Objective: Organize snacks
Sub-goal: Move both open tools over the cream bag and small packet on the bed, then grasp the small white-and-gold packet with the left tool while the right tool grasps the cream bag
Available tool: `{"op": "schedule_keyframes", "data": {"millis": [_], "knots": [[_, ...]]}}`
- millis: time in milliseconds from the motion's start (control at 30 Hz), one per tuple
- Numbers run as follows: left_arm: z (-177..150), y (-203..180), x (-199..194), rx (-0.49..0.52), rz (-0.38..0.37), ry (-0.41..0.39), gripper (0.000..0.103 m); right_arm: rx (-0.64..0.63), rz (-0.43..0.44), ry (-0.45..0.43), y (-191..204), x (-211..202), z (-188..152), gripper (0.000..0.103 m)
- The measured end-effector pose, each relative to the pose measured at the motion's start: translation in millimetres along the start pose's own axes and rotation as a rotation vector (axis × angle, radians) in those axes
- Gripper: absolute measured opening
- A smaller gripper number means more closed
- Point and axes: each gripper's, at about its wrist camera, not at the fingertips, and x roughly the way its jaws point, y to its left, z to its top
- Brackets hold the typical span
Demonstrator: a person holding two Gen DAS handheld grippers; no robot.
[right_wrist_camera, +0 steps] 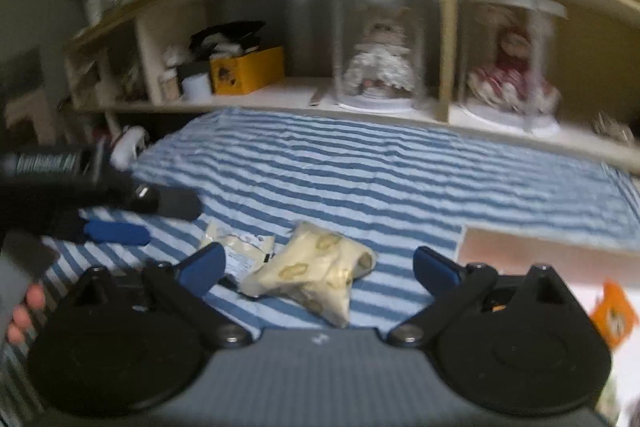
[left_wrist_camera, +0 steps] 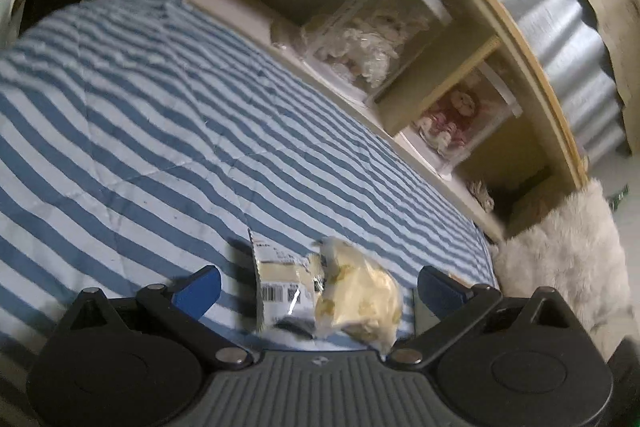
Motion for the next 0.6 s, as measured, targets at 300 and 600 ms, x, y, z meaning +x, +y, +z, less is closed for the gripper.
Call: {"op": "schedule_keyframes", "data": {"millis": [300,600], "knots": [[-3.7,14.9,17.9,-0.047,0.054,0.035,0.066,-0.104,0.002,0.095,4.7,33.3,-19.0,0.062],[-10.1,9.7,17.7,-0.003,0.068,0.063,0.027,-0.117,0.010,0.104,6.3,29.4,-24.3,0.023]]}}
